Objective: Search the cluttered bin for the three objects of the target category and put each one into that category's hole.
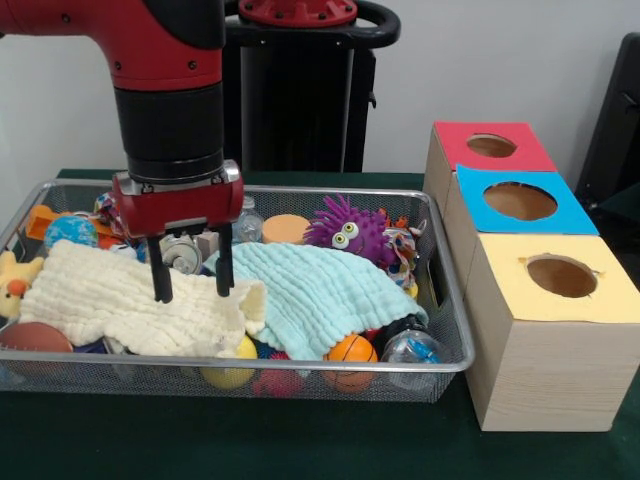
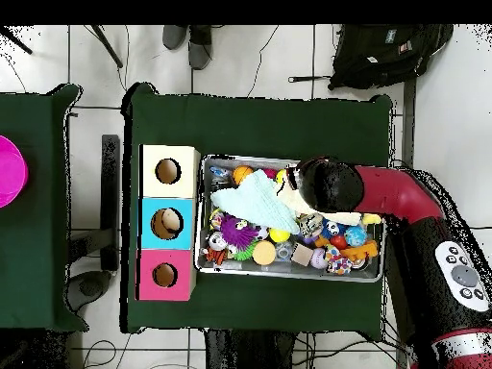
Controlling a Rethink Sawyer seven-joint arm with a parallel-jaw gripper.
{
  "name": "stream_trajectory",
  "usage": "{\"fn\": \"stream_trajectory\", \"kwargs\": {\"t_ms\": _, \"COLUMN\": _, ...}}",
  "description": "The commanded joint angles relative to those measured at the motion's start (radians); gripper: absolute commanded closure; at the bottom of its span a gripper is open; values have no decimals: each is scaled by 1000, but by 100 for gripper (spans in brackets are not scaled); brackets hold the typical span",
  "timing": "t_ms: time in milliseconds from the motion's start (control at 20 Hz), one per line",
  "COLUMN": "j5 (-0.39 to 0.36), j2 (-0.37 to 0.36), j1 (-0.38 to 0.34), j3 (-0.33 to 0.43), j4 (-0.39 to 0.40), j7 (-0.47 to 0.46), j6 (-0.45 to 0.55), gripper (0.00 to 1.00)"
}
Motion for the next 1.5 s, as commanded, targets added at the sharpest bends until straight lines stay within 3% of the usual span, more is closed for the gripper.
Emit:
{"fn": "stream_trajectory", "kwargs": {"t_ms": 50, "j5": -44, "j2": 63, "j1": 2, "j3": -39, "j4": -18, "j7": 33, "j6": -3, "gripper": 0}}
{"fn": "stream_trajectory", "kwargs": {"t_ms": 1500, "j5": -7, "j2": 125, "j1": -10, "j3": 8, "j4": 20, "j7": 18, "j6": 3, "gripper": 0}}
